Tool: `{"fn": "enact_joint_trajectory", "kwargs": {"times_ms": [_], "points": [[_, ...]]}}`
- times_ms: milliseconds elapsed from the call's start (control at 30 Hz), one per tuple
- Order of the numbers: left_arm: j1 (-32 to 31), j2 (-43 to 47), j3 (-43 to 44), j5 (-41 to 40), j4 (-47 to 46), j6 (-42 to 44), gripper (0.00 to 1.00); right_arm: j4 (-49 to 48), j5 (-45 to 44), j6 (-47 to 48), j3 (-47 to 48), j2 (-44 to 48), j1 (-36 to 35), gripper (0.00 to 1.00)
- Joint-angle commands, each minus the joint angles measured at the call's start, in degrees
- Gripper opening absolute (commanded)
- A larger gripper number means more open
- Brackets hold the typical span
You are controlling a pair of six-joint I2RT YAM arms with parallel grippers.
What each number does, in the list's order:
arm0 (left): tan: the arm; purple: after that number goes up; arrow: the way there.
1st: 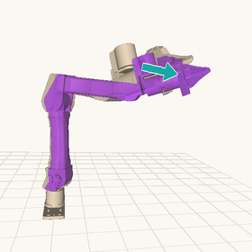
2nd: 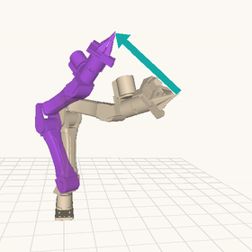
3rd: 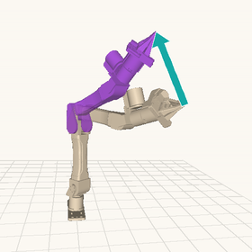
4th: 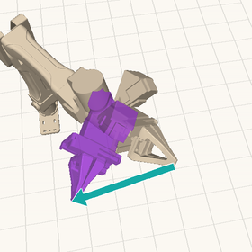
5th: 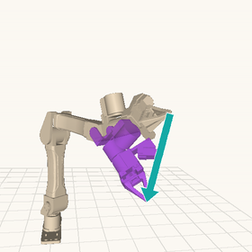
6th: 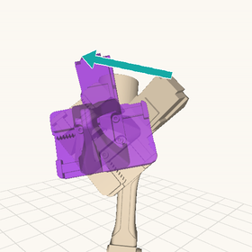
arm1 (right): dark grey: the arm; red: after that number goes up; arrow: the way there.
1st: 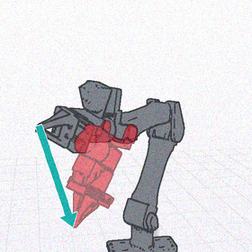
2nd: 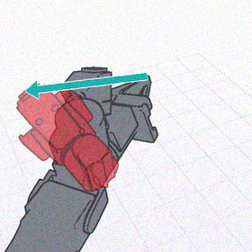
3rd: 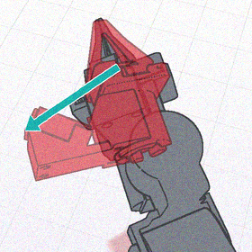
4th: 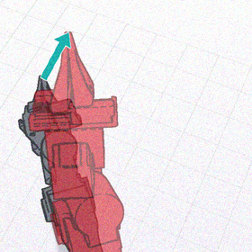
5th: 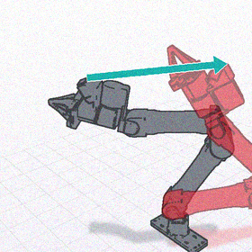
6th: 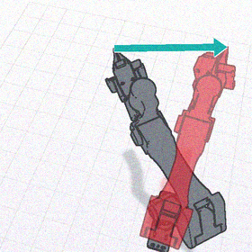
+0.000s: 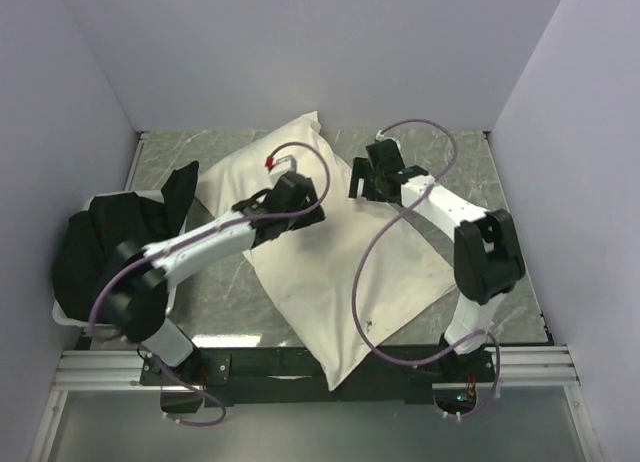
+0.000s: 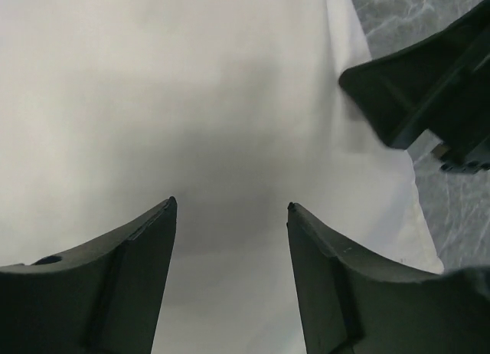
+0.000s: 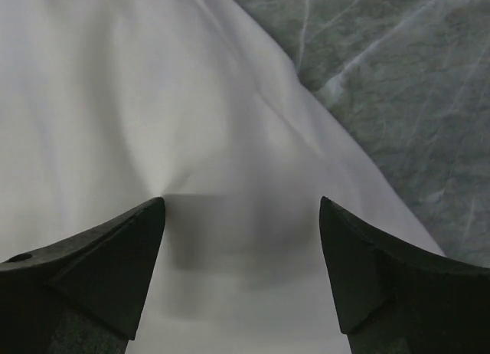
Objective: Put the pillow into the pillowcase
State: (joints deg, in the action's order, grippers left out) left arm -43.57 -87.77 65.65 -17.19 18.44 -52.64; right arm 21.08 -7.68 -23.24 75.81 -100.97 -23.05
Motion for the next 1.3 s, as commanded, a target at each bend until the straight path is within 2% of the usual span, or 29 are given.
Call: {"fn": "enact_joint_trajectory", "kwargs": {"times_ms": [0,33,67,133,167,233,433,567,667,700,767,800,900,967,1067,1267], "points": [[1.38,-13.81,12.27,7.16,-2.8,6.49,0.63,4.14,-2.61,3.03,4.69,-6.25,4.14,0.81],[1.47,-16.18,14.23,7.87,-2.44,6.76,0.63,4.49,-1.38,2.77,4.78,-7.65,5.2,0.65],[1.47,-18.3,16.16,8.48,-1.83,7.02,0.63,4.67,-0.24,1.55,4.7,-8.1,7.73,0.54],[1.47,-22.96,19.95,10.33,-2.0,7.12,0.63,4.41,4.24,0.49,3.73,-8.63,9.94,0.34],[1.47,-24.11,20.92,11.29,-2.09,6.94,0.63,4.49,5.21,-0.56,3.38,-8.63,10.74,0.29],[1.21,-26.14,22.16,13.84,-2.88,6.59,0.63,4.76,7.06,-1.01,2.59,-8.54,12.58,0.21],[-1.6,-25.53,17.33,14.99,-6.91,3.96,0.64,4.85,7.51,-1.28,0.39,-5.3,13.38,0.21],[-2.92,-23.95,13.2,14.73,-9.12,2.9,0.68,5.9,6.11,-2.24,0.04,-1.96,13.38,0.33],[-3.36,-22.28,11.52,14.73,-10.61,2.72,0.71,5.37,5.92,-2.94,-1.98,3.75,12.94,0.48],[-3.54,-21.75,11.96,14.56,-10.61,3.24,0.73,5.29,5.4,-2.86,-2.77,6.98,12.77,0.57],[-4.06,-20.79,12.92,13.42,-9.48,4.04,0.78,5.55,4.78,-3.12,-3.39,10.25,11.45,0.67],[-4.15,-20.34,14.32,13.15,-8.95,4.91,0.79,5.46,5.83,-3.04,-4.0,13.4,11.1,0.77],[-3.98,-16.92,16.08,9.91,-6.05,6.32,0.82,5.29,7.42,-3.65,-6.54,19.46,10.4,0.94],[-3.54,-13.07,16.0,8.06,-4.91,6.94,0.84,4.06,7.51,-4.17,-10.39,23.08,9.43,1.0],[-3.45,-6.4,13.64,5.42,-3.49,7.38,0.88,0.29,7.51,-4.96,-18.11,31.69,6.88,1.0],[-3.63,10.29,1.08,0.58,-2.01,6.06,0.98,-4.29,14.36,-7.07,-30.0,47.6,6.79,1.0]]}}
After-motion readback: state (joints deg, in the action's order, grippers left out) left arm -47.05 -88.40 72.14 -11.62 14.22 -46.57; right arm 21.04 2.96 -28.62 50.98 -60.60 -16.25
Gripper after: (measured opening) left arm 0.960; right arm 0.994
